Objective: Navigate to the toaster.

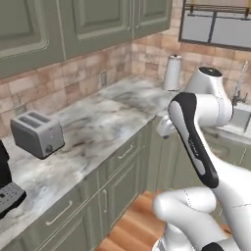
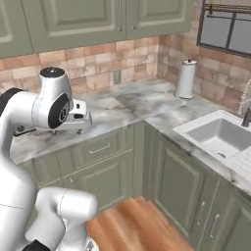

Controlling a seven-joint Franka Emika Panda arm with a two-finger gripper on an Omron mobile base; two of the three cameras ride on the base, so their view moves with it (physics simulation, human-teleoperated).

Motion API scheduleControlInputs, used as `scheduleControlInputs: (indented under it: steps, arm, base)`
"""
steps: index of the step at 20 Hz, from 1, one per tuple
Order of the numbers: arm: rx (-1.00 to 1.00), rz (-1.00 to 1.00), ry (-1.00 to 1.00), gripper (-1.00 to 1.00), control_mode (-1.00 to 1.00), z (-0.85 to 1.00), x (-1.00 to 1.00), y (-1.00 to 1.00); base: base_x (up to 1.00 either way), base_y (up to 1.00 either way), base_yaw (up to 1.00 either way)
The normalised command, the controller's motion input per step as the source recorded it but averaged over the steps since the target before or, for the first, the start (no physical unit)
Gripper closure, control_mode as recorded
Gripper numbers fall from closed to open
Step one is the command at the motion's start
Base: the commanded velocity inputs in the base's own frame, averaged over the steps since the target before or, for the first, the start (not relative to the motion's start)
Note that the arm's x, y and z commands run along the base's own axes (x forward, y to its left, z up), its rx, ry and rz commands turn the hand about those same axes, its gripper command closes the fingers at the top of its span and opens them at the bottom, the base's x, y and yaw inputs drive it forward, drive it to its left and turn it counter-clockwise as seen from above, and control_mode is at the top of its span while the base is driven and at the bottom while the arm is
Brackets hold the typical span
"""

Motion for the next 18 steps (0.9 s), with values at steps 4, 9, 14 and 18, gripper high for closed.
scheduleControlInputs:
  steps: [4, 9, 14, 18]
  arm:
    - [0.00, 0.00, 0.00, -1.00, 1.00, 0.00, 0.00, 0.00]
    - [0.00, 0.00, 0.00, -1.00, 1.00, 0.00, 0.00, 0.00]
    - [0.00, 0.00, 0.00, -1.00, 1.00, 0.00, 0.00, 0.00]
    - [0.00, 0.00, 0.00, -1.00, 1.00, 0.00, 0.00, 0.00]
  base:
    - [0.99, -0.48, 0.50]
    - [0.69, -0.25, 0.48]
    - [0.46, 0.00, 0.48]
    - [0.40, 0.47, 0.47]
